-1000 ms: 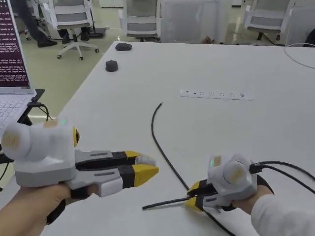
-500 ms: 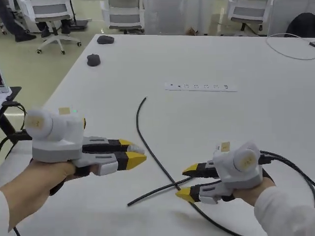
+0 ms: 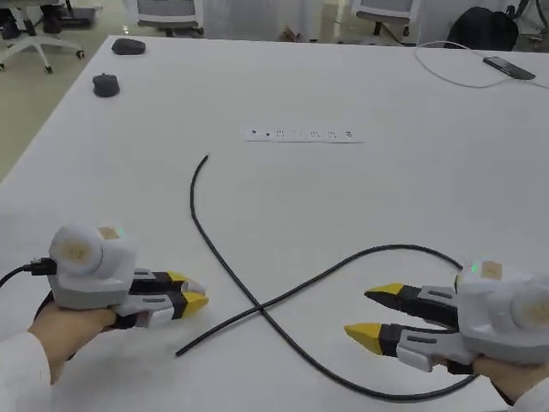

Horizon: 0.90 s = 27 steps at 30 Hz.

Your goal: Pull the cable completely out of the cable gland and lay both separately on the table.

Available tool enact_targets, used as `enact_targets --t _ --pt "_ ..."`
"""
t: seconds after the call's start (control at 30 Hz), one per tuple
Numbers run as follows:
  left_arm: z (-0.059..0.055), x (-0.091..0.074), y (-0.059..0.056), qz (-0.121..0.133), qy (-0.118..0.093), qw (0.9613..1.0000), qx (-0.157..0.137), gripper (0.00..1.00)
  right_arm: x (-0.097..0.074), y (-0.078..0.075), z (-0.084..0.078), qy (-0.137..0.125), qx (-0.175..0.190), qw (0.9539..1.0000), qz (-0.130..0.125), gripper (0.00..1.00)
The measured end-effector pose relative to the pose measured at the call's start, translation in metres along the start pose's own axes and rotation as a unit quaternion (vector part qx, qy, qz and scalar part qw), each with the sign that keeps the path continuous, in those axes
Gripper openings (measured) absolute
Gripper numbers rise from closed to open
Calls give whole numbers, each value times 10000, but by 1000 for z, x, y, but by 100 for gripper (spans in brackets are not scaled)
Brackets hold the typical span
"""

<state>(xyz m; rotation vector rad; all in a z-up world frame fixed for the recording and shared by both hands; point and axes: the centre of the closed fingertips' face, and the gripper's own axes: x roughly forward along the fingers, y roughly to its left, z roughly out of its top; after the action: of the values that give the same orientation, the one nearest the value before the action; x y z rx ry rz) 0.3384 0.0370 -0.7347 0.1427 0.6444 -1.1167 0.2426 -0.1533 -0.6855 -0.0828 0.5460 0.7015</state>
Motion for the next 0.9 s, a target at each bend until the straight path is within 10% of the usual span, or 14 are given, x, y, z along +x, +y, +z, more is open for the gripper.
enact_targets --t 0.6,0.9 --pt "-18 0 7 339 246 9989 194 19 -15 -15 -13 -65 341 9987 -384 38" --pt "0 -32 7 415 71 9990 115 29 -23 -16 -8 37 365 9989 -288 44"
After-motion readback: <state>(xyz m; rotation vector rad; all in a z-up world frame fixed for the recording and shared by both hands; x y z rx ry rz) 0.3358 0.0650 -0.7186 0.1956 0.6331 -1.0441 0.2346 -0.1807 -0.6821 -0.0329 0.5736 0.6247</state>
